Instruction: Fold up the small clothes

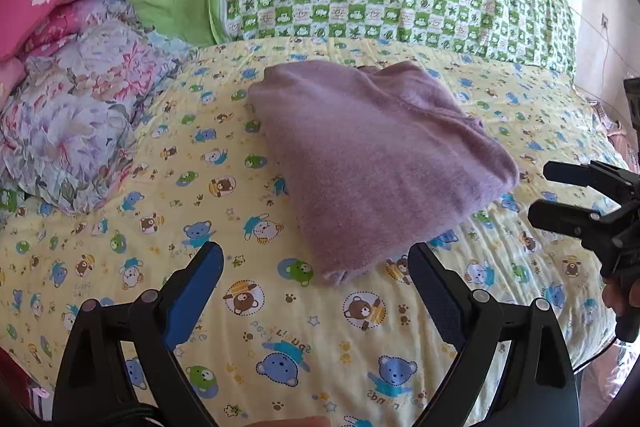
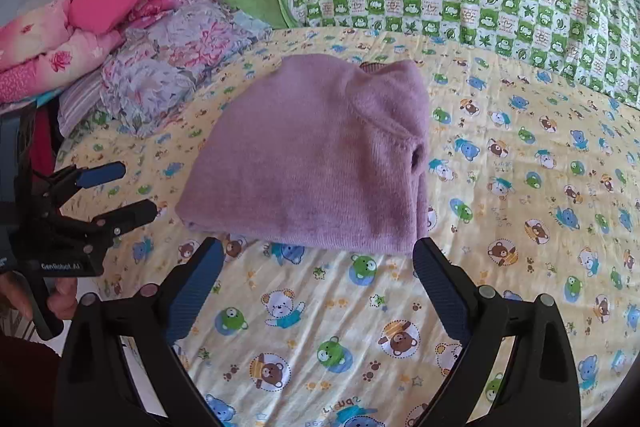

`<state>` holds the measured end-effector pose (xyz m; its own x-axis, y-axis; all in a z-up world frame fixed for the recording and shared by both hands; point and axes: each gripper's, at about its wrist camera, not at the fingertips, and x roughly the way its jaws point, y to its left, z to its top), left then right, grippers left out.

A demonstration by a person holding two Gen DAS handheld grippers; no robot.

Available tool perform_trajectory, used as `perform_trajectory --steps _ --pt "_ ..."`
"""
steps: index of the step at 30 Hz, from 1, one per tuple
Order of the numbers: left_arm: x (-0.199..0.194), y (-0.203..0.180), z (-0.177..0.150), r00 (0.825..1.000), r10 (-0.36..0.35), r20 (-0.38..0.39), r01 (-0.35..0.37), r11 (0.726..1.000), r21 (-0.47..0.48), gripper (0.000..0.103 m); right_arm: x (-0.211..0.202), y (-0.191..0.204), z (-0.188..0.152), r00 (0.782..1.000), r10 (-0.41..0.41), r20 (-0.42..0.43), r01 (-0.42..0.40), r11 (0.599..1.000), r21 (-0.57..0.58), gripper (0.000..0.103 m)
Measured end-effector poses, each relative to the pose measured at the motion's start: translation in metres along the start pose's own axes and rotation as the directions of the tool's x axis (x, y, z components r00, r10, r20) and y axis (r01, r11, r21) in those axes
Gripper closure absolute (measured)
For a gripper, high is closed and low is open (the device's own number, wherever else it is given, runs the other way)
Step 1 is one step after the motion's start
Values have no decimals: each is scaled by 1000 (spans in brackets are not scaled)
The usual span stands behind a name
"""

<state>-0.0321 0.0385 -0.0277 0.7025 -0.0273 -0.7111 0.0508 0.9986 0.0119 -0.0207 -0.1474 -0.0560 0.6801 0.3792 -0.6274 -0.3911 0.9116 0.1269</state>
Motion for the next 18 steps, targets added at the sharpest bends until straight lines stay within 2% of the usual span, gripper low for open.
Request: perform_trajectory --steps 7,18 --pt "10 1 0 1000 -6 -29 5 1000 -28 9 8 1 -4 1000 4 -11 -4 1000 -8 7" --pt "15 -10 -2 998 -7 -56 7 1000 -5 9 14 1 -2 1000 23 -18 -23 1000 -9 7"
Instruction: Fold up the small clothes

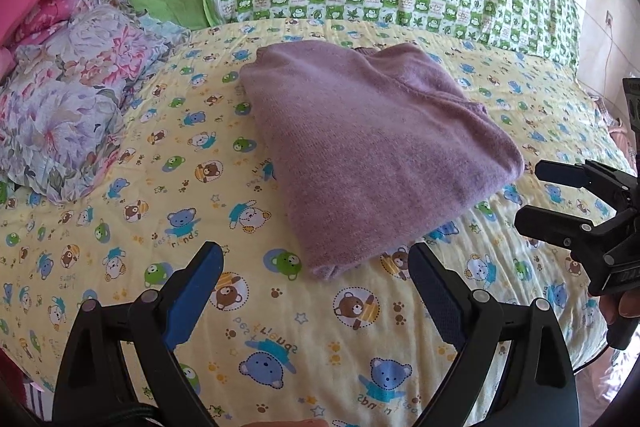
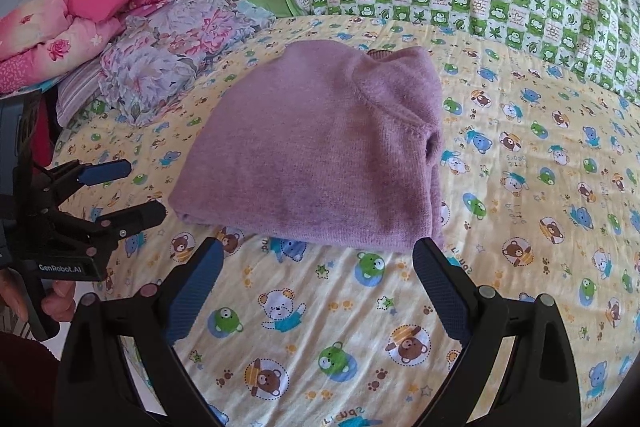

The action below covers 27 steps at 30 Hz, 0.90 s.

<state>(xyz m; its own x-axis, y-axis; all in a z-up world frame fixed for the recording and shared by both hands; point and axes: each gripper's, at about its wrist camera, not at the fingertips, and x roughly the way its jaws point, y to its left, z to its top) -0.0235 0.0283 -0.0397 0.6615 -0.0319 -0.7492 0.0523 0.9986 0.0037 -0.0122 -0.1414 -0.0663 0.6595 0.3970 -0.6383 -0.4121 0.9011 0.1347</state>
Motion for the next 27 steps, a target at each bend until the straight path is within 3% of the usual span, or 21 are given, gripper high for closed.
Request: perform_trajectory --steps 27 --pt "-4 -7 4 1000 5 -5 -5 1000 -4 9 0 2 6 999 30 10 -31 999 30 7"
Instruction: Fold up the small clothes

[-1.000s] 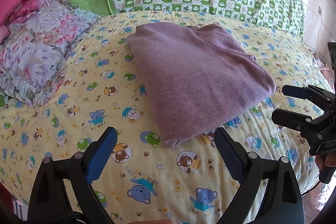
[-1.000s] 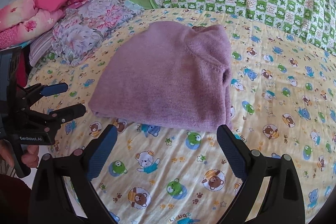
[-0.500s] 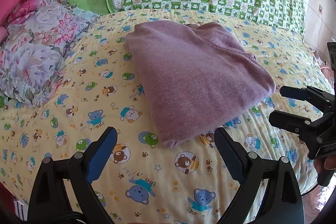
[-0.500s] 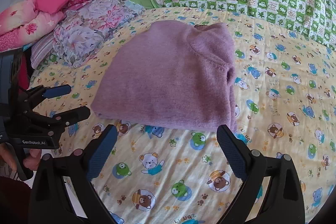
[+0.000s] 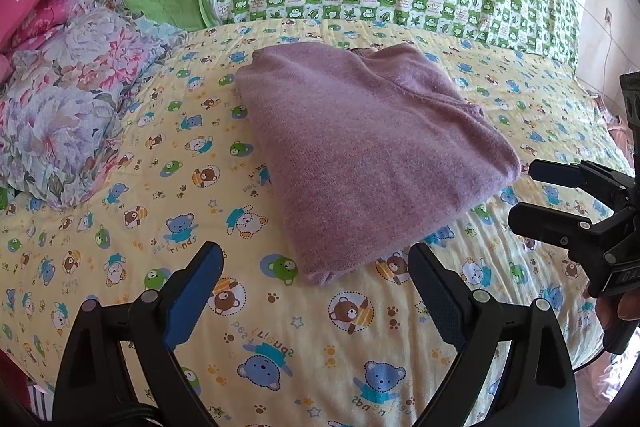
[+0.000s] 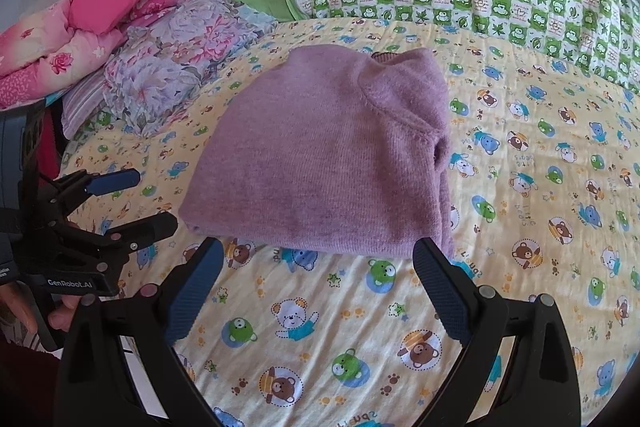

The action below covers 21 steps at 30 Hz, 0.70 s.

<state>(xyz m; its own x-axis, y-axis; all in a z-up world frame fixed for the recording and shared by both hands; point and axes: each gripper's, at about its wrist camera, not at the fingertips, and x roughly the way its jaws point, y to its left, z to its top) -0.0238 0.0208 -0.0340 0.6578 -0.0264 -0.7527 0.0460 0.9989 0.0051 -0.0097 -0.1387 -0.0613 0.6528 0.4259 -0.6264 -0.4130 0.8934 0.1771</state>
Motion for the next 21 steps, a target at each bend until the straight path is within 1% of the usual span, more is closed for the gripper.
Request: perform_trajectory --steps 21 --pt "4 3 2 1000 -1 -28 1 1000 2 9 0 0 2 1000 2 6 -2 1000 14 7"
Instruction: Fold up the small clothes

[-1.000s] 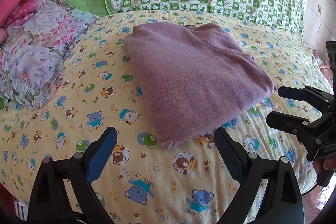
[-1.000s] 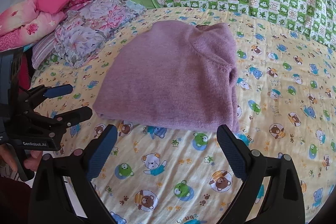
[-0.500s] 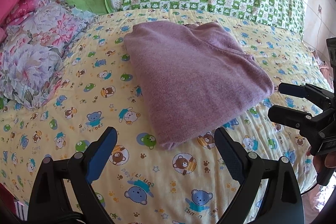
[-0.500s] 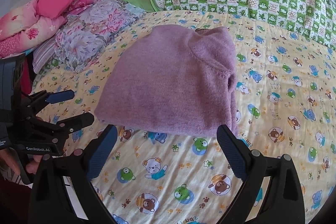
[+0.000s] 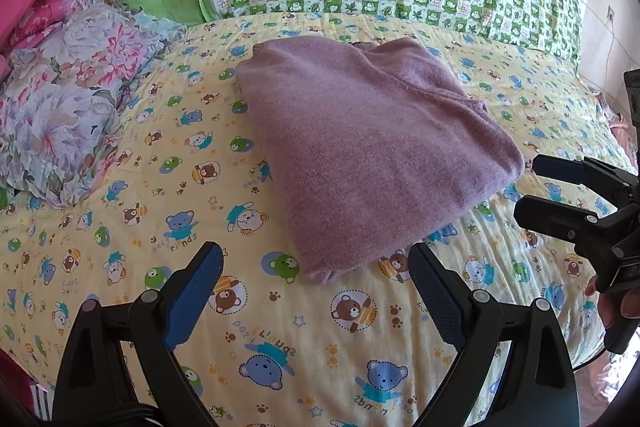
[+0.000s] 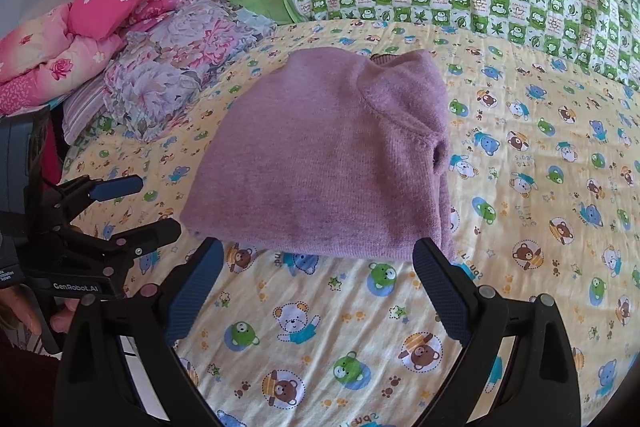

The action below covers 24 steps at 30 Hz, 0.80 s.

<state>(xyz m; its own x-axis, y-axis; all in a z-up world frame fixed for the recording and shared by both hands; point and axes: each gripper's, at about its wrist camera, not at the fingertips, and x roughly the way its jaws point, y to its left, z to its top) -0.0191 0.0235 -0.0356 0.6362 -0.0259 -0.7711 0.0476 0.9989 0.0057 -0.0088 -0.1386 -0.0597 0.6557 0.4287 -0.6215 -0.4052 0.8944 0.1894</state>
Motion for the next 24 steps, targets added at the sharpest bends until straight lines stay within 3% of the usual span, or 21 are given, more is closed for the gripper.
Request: perform_trajectory --steps 24 --pt "3 -1 5 1000 -1 -10 1 1000 3 9 1 2 5 1000 -12 8 11 999 31 7"
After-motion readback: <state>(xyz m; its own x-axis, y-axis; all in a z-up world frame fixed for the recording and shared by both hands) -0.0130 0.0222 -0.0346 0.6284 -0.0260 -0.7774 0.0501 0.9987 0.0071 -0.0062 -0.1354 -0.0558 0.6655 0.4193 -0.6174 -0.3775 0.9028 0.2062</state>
